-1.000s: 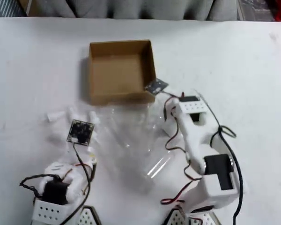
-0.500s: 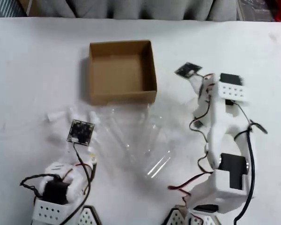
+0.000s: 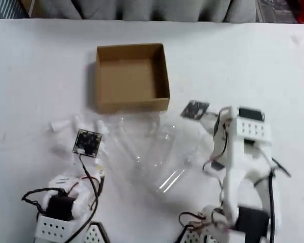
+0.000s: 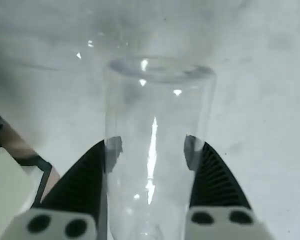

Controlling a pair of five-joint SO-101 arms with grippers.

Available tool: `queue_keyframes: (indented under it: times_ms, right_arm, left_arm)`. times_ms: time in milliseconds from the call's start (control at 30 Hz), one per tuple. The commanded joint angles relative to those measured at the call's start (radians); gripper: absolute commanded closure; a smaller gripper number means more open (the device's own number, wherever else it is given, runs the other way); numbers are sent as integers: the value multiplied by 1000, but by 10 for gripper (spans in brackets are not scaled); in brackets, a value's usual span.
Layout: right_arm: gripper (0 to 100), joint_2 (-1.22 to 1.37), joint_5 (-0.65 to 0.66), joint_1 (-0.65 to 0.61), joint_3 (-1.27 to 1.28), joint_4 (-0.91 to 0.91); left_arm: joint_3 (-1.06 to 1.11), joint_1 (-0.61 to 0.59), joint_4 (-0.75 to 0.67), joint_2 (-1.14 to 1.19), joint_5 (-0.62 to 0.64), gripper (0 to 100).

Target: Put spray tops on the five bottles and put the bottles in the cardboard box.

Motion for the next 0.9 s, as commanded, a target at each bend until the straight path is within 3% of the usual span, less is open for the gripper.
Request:
queue_keyframes:
  times_ms: [0,267,367,533,867]
  right_arm:
    - [939,-114,72,56,124,-94]
    - [937,4,301,185,149,-102]
    - [885,94,341,200,149,-156]
    - [703,188,334,202,133,-274]
    - [788,68,127,220,-18,-108]
  left_arm:
    - [-3,-2,3,-12,-3,980]
    - [-3,-2,3,-12,-3,980]
    - [-3,-2,3,-12,-3,980]
    - [-3,-2,3,-12,-3,980]
    - [-3,-2,3,-12,-3,980]
